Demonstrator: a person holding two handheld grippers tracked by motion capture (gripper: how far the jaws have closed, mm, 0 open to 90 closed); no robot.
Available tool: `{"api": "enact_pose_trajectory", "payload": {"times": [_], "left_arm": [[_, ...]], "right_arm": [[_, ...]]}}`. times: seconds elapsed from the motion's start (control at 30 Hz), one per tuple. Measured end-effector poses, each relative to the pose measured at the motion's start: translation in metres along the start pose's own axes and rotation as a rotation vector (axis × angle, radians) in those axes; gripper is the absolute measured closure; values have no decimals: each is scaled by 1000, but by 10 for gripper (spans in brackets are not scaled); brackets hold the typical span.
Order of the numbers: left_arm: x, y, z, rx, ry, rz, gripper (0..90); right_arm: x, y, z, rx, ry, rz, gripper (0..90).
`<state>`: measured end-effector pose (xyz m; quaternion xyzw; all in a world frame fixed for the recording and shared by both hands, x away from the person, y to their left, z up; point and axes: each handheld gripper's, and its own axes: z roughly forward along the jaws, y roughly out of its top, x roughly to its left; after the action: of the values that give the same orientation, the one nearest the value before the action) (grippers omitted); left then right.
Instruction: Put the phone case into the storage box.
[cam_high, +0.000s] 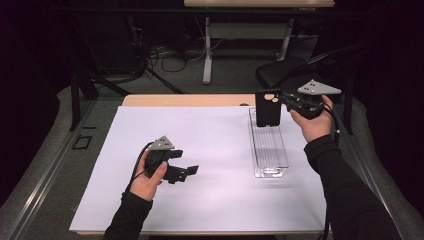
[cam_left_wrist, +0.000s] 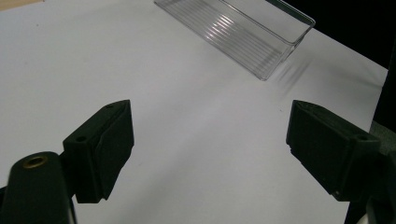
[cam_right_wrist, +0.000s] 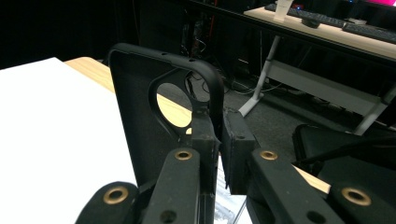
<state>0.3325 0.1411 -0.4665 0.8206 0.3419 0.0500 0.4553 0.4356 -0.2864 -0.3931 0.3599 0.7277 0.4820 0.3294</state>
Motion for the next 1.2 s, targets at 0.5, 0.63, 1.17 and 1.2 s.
{"api": "enact_pose_trajectory", "payload": {"times": [0.5,0.63,1.17,1.2], "left_arm": [[6,-4,0,4,14,-18,158],[8,-6,0,11,20,-26,158],[10,-9,-2,4,33,-36,158],[10,-9,-2,4,32,-35,158]], "right_arm": [[-11,-3,31,3,-30,2,854],[-14,-9,41,2,-34,7,855],[-16,-27,70,11,-68,-18,855],[-16,-27,72,10,-70,-18,855]]}}
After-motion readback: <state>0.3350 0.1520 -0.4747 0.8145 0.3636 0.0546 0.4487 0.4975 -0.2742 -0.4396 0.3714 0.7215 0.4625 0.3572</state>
